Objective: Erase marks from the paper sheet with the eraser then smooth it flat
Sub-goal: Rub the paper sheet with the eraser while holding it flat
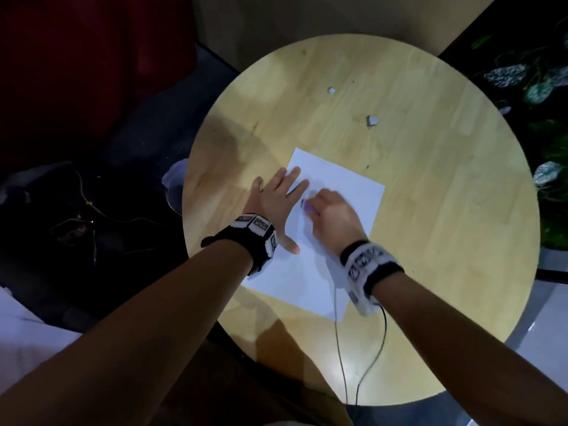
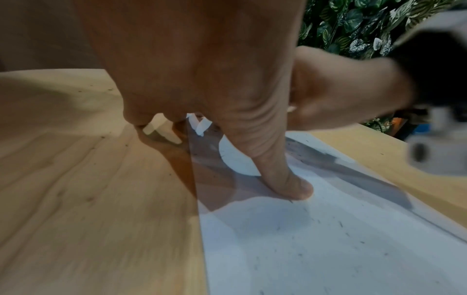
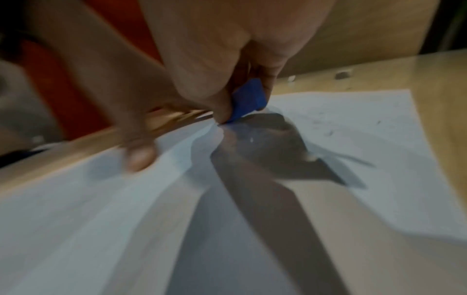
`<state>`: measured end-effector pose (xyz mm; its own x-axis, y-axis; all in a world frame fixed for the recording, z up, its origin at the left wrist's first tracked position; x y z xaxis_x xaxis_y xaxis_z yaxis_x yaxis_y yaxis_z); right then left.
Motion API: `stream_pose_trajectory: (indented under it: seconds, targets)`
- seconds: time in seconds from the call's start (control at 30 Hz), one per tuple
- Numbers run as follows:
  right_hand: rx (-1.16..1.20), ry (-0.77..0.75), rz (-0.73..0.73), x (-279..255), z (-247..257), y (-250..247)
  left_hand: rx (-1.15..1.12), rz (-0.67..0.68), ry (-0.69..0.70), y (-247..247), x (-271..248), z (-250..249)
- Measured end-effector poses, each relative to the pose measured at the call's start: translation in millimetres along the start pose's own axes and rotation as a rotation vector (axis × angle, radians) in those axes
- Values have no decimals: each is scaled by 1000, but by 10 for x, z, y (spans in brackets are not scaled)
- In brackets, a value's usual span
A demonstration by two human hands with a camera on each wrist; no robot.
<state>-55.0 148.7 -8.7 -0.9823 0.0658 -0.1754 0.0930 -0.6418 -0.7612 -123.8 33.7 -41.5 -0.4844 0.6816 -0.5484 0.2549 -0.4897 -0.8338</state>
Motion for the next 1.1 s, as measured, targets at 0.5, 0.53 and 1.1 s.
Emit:
stream_pose_trajectory:
  seconds: [0.5, 0.53, 1.1]
  targets:
    - [73, 106, -173, 84, -306, -147, -3, 30, 27, 33, 40, -22]
    - [68, 75, -155, -20, -243, -83, -1, 30, 25, 29, 41, -24]
    - [173, -7, -8, -871, 35, 309, 123, 66, 3, -79, 31, -117]
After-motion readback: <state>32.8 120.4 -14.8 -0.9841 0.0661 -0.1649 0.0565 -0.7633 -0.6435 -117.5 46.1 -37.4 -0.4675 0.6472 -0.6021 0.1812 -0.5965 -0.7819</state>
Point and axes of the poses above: each hand's wrist, its own x-axis towards the middle knuckle, its own y-axis out of the palm, z = x × y, the point moved 4 cm from there along x, towards the middle knuckle, and after that the axes turned 15 degrees about x, right-handed, at the moved point
